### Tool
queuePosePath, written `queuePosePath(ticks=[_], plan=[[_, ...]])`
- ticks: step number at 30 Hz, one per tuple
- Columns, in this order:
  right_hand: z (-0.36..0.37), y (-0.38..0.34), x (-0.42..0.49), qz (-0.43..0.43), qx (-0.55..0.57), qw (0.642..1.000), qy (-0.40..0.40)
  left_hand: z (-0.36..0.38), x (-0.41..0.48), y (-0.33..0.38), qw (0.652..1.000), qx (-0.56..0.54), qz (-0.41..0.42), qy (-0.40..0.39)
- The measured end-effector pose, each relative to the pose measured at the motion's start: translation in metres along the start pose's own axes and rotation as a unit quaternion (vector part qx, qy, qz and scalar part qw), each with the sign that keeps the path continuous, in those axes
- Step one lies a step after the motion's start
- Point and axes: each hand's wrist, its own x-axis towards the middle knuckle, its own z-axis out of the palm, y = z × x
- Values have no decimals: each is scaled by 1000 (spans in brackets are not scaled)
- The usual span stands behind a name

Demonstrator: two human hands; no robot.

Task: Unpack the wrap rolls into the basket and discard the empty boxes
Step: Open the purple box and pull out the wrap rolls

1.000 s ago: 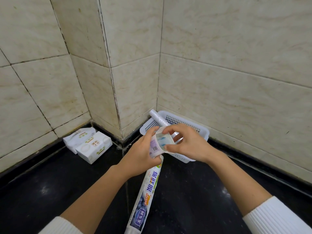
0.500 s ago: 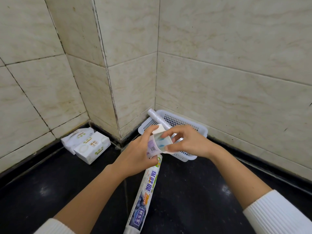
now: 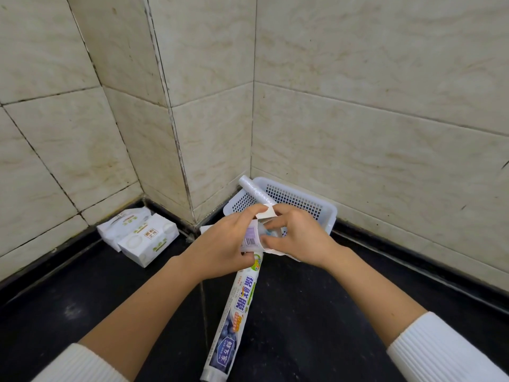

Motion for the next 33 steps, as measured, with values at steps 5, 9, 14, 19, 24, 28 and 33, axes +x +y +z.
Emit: queuePosePath(ticks=[5, 9, 14, 19, 24, 28, 33], plan=[[-2, 7, -4, 46, 126, 990, 41, -2, -1, -4, 1000, 11, -21, 1], [-21, 15, -12, 117, 267, 955, 48, -4, -3, -13, 997, 53, -49, 21], [-33, 8, -21, 108, 337, 930, -100, 3, 7, -10, 992, 126, 2, 8], [-25, 7, -15, 142, 151, 973, -101, 15, 24, -2, 978, 206, 33, 5], [-22, 16, -14, 112, -8, 991, -74, 26, 31, 4, 976, 214, 34, -3], [-48, 41, -26, 157, 109, 980, -50, 29, 30, 3, 988, 148, -31, 3], [-89, 91, -55, 226, 313, 920, 70, 13, 38, 9, 982, -81, -169, -20]])
